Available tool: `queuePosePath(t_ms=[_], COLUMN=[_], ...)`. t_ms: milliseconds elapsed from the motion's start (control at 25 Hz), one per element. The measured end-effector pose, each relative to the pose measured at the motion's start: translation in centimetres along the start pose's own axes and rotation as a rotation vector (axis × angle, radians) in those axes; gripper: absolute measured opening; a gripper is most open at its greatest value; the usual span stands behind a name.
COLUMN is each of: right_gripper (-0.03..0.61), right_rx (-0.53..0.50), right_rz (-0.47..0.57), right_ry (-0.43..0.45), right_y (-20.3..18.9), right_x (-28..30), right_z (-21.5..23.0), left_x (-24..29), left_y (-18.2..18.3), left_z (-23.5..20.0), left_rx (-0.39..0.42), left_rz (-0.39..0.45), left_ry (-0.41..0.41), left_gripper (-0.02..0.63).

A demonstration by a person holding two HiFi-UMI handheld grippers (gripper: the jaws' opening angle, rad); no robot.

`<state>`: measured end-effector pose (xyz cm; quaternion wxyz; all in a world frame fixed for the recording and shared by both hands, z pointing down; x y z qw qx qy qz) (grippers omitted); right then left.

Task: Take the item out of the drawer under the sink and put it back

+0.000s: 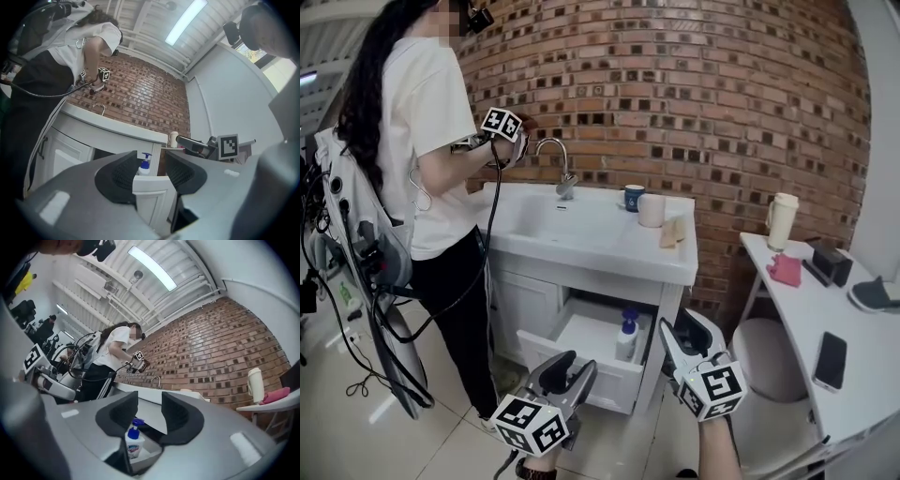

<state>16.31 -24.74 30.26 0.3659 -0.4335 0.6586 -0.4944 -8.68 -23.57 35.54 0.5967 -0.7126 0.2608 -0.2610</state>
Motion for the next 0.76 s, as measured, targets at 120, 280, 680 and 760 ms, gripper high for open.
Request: queuePosePath(t_ms=[120, 280, 680, 760], right_gripper=[0.159, 0.15, 0.146, 0.146], right_rx=[-0.004, -0.014, -0.034, -0.039], right_rz=[-0.009, -0.015, -0.004, -0.001], right_ry=[0.001, 0.01, 0.029, 0.032], right_y=[-0.31, -0.41, -0.4, -0.3], right_x=[-0.13, -0.23, -0.31, -0.22], right_z=[0.08, -0.12, -0.51, -0.77], left_x=[0.22, 0.38, 0.41, 0.31], left_y=[-0.05, -0.05, 0.04, 0.11], left_z=[0.11, 0.19, 0.24, 0.11], left_rx=[0.005, 0.01, 0.021, 0.023], left_rz=[-0.004, -0.005, -0.009, -0.008], left_ry=[0.0, 0.0, -0.005, -0.005], left_gripper=[0.193, 0.193, 0.193, 0.193])
Point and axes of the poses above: the fingertips, and each gripper's own axes: x forward along the fingers, z to its right, y out of its top, the point moved 8 cm from there along -x, backward along the fingers, and after that the axes turned 15 degrees about -z, right-handed, at the moved point
